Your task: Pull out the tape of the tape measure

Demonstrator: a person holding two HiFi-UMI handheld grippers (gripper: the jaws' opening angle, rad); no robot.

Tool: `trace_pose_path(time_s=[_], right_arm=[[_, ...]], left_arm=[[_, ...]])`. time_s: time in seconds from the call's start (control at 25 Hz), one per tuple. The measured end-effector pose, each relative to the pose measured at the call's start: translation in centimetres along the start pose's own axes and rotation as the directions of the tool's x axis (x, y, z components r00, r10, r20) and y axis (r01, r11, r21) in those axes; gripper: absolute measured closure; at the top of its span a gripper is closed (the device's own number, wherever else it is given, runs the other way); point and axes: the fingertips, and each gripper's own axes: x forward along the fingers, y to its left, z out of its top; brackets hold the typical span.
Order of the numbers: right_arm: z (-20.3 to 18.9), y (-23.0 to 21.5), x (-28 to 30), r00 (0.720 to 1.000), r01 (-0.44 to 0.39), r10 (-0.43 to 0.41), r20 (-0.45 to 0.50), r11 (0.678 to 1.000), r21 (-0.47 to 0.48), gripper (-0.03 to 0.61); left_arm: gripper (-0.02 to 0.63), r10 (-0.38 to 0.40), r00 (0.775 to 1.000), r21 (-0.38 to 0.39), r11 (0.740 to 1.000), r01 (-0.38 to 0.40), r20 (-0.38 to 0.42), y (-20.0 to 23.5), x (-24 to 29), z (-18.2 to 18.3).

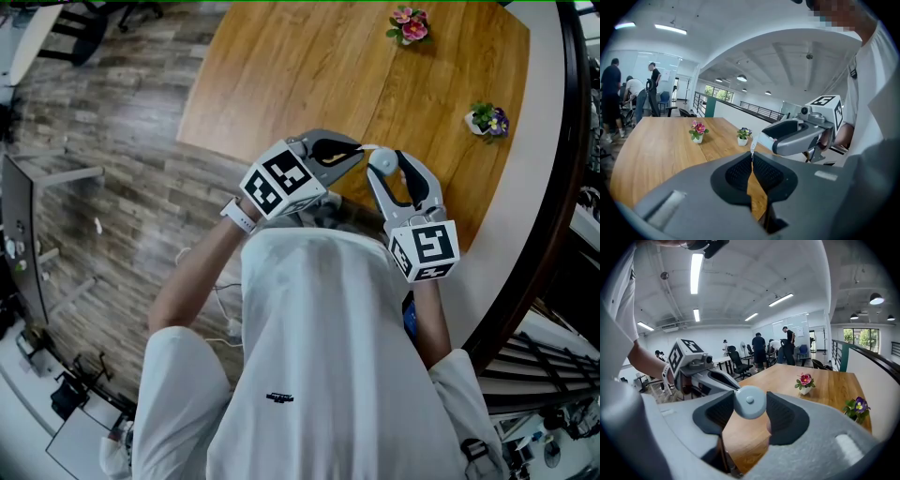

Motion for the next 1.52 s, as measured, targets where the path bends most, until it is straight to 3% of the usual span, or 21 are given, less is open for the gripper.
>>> trace_pose_path(time_s=[0.2,0.32,0.44,0.96,1.24,1.44,1.52], right_arm=[[-0.6,-1.4,-0.3,0.998,0.054,-0.055,-0.023,0.998,-0.027,0.36],[-0.7,-1.4,-0.1,0.996,0.072,-0.076,-0.043,0.993,-0.089,0.36],[-1.0,-2.3,-0.1,0.987,0.137,-0.149,-0.067,0.979,-0.154,0.36],[-1.4,-8.4,-2.9,0.942,0.311,-0.326,-0.076,0.937,-0.158,0.36],[-1.7,-8.6,-3.2,0.935,0.325,-0.345,-0.081,0.925,-0.196,0.36],[-2.0,-10.0,-4.0,0.917,0.371,-0.39,-0.083,0.912,-0.175,0.36],[-1.8,-10.3,-4.3,0.916,0.377,-0.393,-0.077,0.911,-0.167,0.36]], left_arm=[[0.586,0.058,0.998,-0.047,0.997,-0.057,0.019,1.7,-1.8,0.1],[0.586,0.096,0.995,-0.045,0.994,-0.095,0.019,2.4,-2.6,0.1],[0.586,0.162,0.987,-0.069,0.985,-0.16,0.024,3.5,-3.4,-0.1],[0.586,0.363,0.931,-0.2,0.916,-0.348,0.04,8.5,-8.9,-2.3],[0.586,0.405,0.914,-0.222,0.894,-0.389,0.031,9.2,-10.0,-3.3],[0.586,0.483,0.875,-0.289,0.844,-0.453,0.039,11.1,-12.0,-4.1],[0.584,0.495,0.868,-0.288,0.838,-0.464,0.041,11.6,-12.5,-4.1]])
